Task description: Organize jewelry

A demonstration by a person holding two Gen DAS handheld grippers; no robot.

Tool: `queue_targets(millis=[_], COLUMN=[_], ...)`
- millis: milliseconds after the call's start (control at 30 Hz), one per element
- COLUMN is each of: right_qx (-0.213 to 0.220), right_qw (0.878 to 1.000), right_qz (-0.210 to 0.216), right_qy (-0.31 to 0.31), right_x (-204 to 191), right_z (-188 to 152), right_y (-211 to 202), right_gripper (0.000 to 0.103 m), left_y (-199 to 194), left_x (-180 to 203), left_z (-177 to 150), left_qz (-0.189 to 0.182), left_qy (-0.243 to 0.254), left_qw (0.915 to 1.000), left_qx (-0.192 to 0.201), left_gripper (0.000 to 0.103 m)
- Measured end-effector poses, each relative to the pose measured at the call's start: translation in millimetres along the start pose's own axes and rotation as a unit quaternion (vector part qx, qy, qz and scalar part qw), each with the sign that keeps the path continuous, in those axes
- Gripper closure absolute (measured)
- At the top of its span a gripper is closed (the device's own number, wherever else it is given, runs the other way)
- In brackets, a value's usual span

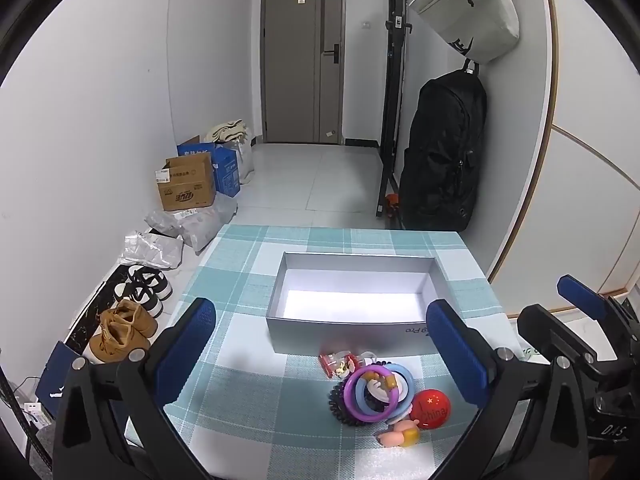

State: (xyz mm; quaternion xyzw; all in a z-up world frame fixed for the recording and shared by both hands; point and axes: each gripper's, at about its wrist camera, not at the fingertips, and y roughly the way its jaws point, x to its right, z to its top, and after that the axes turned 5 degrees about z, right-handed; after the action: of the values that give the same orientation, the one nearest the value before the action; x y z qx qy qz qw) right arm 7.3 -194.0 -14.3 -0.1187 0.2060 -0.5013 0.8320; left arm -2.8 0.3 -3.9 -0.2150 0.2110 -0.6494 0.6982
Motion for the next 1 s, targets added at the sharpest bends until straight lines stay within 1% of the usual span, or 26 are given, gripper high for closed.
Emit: queue_targets(millis=[300,633,800,1000], right_qx=[0.000,-0.003,-0.010,-0.008], right_qw=[1.000,1.000,1.000,1.000], right_qz=[0.001,0.001,0.005,0.004], right_qy=[0.000,0.000,0.005,0.004], right_x=[-0.3,-0.2,0.1,0.3], right_z=[-0.8,0.7,1.6,0.7], right_y=[-2.5,-3.0,-1.3,-0.5], right_gripper=[0.000,0.000,0.000,0.000], left_y=[2.5,2.6,3.1,4.1], left_x=[0.9,3.6,3.0,2.2], left_z=[-0.3,-0.8,-1.1,-1.9], left_qz=[0.000,0.003,-0.002,0.003], left_qy=[0.001,0.003,0.000,0.000], left_qw=[1.0000,1.0000,1.0000,1.0000], left_qx=[-0.007,-0.005,-0.007,-0.008], left_gripper=[0.001,0.001,0.001,0.001])
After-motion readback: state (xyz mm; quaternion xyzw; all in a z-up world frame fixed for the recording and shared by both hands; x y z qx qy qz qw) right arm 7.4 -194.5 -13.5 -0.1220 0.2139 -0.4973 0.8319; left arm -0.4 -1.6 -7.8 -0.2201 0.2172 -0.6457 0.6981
